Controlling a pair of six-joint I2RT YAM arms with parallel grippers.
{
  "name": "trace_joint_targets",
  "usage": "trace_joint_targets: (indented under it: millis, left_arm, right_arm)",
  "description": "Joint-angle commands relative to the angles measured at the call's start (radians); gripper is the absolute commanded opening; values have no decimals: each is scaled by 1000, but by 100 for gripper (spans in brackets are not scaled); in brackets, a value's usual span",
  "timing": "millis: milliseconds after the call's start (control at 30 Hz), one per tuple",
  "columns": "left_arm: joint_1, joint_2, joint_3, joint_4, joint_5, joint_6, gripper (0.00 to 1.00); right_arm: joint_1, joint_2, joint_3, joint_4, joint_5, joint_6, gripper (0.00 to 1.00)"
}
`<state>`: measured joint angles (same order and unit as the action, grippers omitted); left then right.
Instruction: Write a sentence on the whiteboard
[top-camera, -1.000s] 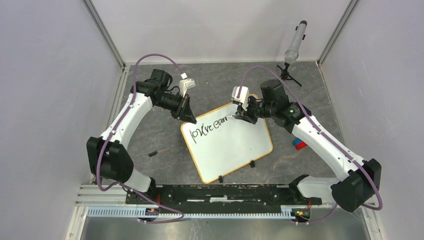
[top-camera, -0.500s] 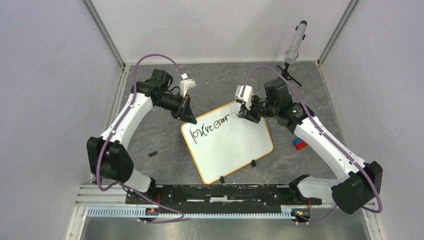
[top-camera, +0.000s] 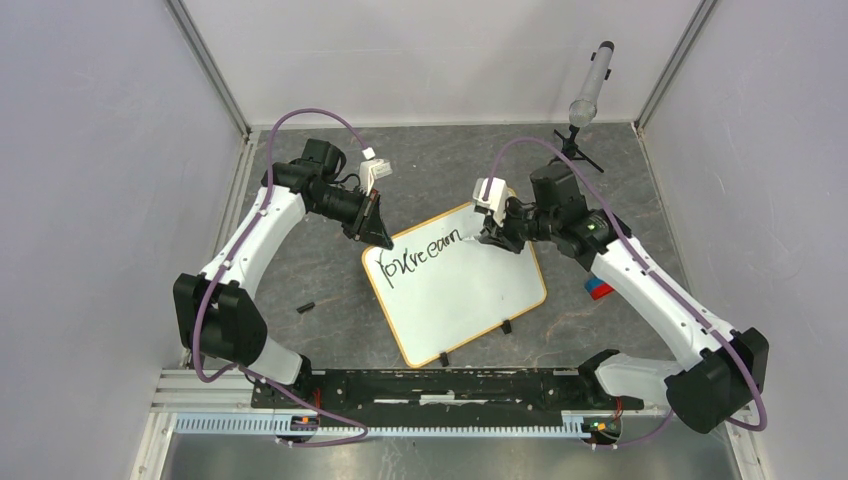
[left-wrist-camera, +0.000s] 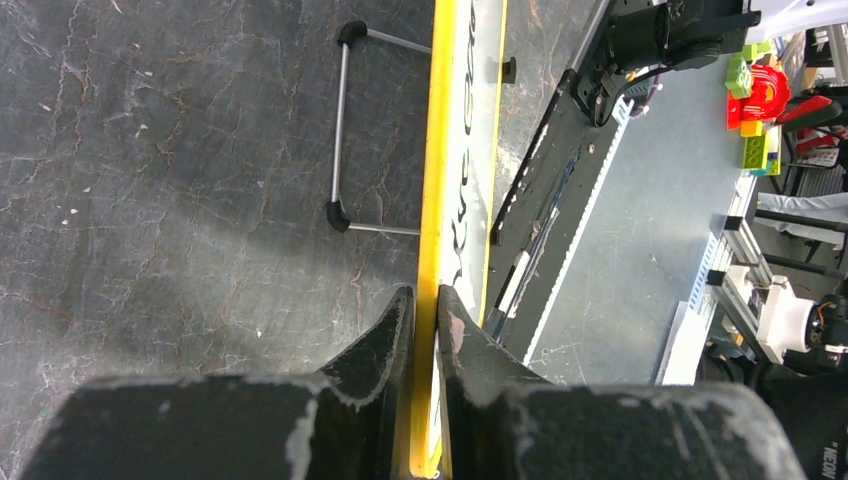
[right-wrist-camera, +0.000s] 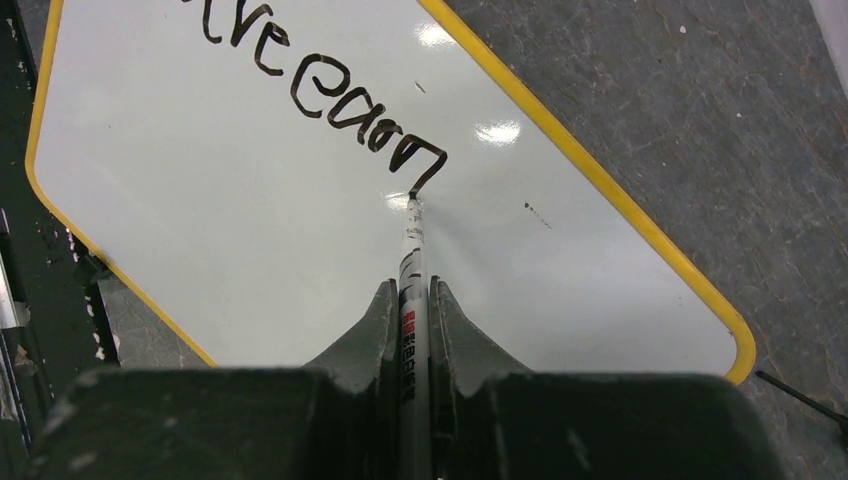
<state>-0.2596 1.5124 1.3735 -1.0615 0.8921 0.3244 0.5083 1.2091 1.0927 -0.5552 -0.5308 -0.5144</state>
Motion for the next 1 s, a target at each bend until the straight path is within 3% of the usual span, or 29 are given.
trace_joint_targets:
  millis: [0,967]
  left_arm:
    - [-3,-12,17,-2,-7,44,2]
    - [-4,-7,21,-2,-4,47,2]
  right_arm:
    - [-9,-20,66,-5,-1,-7,0]
    - [-57,28,95,9,46,-38,0]
